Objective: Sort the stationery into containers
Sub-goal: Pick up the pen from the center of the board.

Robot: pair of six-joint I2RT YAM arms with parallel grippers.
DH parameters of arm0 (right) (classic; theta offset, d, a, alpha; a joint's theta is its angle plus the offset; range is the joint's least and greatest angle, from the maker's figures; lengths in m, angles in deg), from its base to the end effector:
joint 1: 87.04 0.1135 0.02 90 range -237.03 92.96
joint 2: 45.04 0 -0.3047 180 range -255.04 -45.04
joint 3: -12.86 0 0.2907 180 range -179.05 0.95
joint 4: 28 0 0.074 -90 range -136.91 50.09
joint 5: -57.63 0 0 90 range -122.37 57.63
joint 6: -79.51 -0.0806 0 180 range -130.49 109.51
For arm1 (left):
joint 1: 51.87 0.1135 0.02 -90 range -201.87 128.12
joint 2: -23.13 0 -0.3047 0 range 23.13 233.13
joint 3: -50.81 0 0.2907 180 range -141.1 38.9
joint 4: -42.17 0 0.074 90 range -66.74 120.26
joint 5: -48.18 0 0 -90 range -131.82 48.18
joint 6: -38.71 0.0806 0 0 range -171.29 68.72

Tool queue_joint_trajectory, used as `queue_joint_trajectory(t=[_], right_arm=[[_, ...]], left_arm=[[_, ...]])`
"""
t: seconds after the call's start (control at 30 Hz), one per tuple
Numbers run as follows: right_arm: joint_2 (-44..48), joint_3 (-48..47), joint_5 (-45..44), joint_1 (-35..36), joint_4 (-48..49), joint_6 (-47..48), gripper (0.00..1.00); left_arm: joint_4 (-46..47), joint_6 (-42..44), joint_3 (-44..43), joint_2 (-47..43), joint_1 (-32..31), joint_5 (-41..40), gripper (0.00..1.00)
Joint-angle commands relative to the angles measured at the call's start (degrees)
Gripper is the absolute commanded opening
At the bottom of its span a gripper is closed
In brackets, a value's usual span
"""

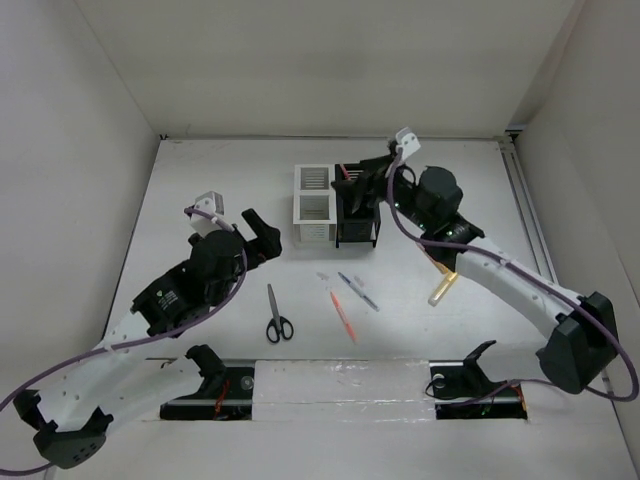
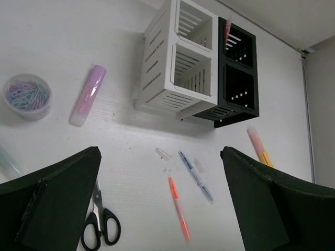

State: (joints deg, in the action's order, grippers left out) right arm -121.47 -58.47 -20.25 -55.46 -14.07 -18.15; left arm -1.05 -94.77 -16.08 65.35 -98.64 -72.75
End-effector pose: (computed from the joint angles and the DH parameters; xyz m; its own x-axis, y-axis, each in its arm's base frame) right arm 0.3226 0.2182 0.4073 0.0378 0.1762 -0.9836 -0.7000 0.7071 0.0998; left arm 0.1632 -0.1131 0.3941 -0.3585 -0.4804 -0.8004 0.0614 0.8434 -0.5337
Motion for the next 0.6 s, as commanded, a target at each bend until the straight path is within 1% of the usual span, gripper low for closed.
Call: queue_joint_trajectory(t=[0.0,0.07,0.17,0.2,0.23,0.3,0.33,0.4,0.53,0.57], right_arm=[[1.5,-0.9,-13.8,6.1,-25.3,-0.9,0.99],[3.8,1.8,-15.5,9.2,-29.3,-2.5,0.97],[6.3,5.0,-15.5,11.6,-34.5,-4.6,0.89],[6.8,5.0,-16.3,12.1,-36.8,-5.4,0.86],[7.4,5.0,-17.3,12.1,-40.6,-5.4,0.79],[8.0,5.7,-18.0,13.7,-42.5,-6.2,0.74],[8.7,6.6,-18.6,13.7,-43.2,-6.8,0.71],[9.4,8.3,-19.2,15.6,-44.7,-9.0,0.68],[11.6,11.8,-20.5,16.3,-45.4,-11.4,0.68],[11.6,12.7,-20.5,16.3,-45.4,-11.9,0.66]], left_arm=[[-0.5,-7.0,1.7,1.5,-0.1,-3.5,1.00],[-1.2,-10.6,2.2,3.6,-0.1,-4.0,1.00],[-1.2,-12.5,2.8,6.5,-0.1,-4.0,1.00],[-0.7,-13.1,2.8,7.3,-0.1,-4.0,1.00],[-0.7,-13.1,2.8,7.9,-0.1,-4.0,1.00],[-0.1,-13.8,3.3,9.7,-0.1,-4.0,1.00],[0.6,-14.3,3.3,10.3,-0.1,-3.5,1.00],[0.6,-15.0,3.8,12.0,-0.1,-3.5,1.00],[0.6,-16.2,3.8,14.4,-0.1,-3.0,1.00],[0.6,-16.7,3.8,14.4,-0.1,-3.0,1.00]])
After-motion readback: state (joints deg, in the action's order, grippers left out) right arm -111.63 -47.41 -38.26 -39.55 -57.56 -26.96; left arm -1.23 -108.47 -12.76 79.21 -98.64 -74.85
